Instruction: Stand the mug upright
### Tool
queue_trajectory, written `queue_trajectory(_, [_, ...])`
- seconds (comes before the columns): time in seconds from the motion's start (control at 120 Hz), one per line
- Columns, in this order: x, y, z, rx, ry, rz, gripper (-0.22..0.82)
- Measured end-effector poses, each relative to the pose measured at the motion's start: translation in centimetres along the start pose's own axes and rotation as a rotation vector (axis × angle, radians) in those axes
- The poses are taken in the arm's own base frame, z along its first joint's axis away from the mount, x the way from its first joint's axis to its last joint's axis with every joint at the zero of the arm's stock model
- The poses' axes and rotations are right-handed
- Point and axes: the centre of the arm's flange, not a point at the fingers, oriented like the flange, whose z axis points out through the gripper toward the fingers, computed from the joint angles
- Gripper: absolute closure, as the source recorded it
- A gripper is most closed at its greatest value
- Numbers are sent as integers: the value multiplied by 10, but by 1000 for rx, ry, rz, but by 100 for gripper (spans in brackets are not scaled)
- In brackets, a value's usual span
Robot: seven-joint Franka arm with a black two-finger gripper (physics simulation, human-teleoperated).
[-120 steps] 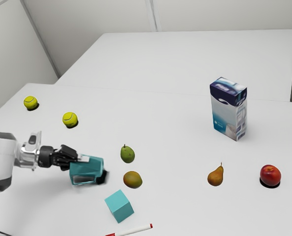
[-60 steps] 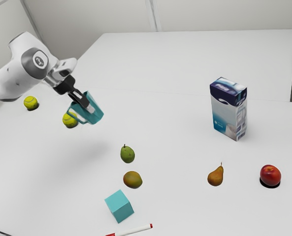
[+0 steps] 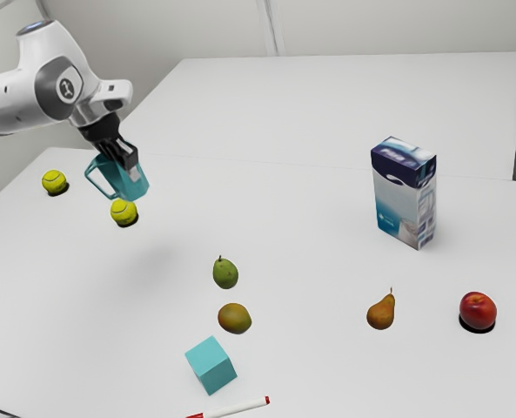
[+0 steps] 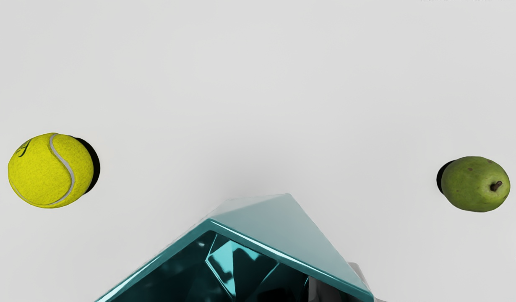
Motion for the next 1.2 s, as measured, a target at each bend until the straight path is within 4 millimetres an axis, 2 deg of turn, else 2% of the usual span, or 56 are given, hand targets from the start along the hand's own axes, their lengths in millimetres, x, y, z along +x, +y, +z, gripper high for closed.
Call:
queue_trajectory(0.217, [9,17,11,-8,-32,-48,76])
queue_trajectory(0.442, [-1,0,-1,5,-24,-140,76])
queue_trajectory(0.542, [-6,-9,3,1,-36,-178,76])
queue_trajectory(0.742, [-8,-11,11,-7,-64,-220,76])
queue_trajectory(0.975, [17,-23,44,98,-15,-228,76])
queue_trajectory(1.2, [47,-13,118,106,-44,-234,76])
